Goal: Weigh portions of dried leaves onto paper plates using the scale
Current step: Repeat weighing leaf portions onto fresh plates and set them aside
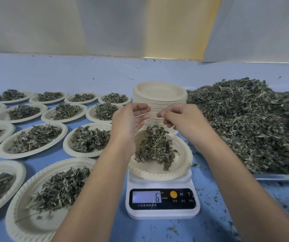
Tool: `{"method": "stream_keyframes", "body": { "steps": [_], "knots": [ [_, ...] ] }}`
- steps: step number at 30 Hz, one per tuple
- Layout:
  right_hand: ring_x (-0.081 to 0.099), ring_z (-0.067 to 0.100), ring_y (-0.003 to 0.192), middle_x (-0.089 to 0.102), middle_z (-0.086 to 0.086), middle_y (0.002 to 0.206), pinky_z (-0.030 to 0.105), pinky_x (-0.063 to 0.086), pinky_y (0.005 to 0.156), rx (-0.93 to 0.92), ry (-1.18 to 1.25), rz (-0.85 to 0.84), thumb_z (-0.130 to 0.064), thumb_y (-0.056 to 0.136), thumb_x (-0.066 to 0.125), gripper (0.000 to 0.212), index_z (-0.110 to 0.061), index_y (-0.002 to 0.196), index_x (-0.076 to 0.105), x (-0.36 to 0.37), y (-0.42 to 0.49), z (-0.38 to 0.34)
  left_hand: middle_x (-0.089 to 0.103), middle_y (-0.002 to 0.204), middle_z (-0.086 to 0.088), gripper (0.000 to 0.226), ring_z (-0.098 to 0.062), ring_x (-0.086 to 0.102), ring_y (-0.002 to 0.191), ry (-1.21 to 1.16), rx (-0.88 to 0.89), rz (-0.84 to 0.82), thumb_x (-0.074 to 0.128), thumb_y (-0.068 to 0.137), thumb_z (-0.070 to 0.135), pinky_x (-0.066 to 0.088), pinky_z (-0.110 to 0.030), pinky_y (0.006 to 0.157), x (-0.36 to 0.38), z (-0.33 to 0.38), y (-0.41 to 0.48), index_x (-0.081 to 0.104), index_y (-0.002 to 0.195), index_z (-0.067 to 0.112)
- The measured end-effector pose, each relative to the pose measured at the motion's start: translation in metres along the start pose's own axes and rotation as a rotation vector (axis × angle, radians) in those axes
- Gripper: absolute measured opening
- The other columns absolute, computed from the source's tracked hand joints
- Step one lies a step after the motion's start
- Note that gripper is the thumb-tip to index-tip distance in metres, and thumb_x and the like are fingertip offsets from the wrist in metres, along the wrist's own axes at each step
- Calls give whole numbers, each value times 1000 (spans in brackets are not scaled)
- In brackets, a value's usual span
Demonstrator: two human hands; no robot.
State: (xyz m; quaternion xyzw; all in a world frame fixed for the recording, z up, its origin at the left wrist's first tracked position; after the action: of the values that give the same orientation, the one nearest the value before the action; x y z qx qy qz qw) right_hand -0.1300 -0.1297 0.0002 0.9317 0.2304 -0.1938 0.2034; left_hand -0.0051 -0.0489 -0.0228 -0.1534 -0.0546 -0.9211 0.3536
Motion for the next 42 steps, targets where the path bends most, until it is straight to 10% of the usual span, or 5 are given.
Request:
{"method": "stream_keyframes", "body": {
  "steps": [29, 42],
  "knots": [
    [56, 6, 57, 66, -5, 66, 16, 43, 59, 22, 83, -32, -10, 90, 55, 19, -18, 83, 71, -2, 1, 1, 71, 85, -4, 27, -13, 67, 75, -32, 18, -69, 40, 96, 14, 51, -23, 72, 15, 0, -3, 64, 84, 10],
    [65, 11, 100, 69, -4, 102, 34, 48, 99, 135, 345, 246, -4, 93, 44, 28, -23, 95, 65, -8, -8, 52, 63, 109, 10, 26, -2, 56, 98, 266, 98, 82, 39, 98, 18, 43, -29, 92, -31, 1, 2, 63, 97, 26]
  ]
}}
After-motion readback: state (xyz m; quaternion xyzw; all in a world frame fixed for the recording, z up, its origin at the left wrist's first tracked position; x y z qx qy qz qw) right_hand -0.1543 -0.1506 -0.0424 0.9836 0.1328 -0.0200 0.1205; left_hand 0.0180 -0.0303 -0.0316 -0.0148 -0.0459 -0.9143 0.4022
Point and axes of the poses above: each hand's wrist, its own y-axis towards the middle knuckle, its own x-axis out of the palm, z = x × y, the point moved 7 cm from there along y, towards the middle knuckle
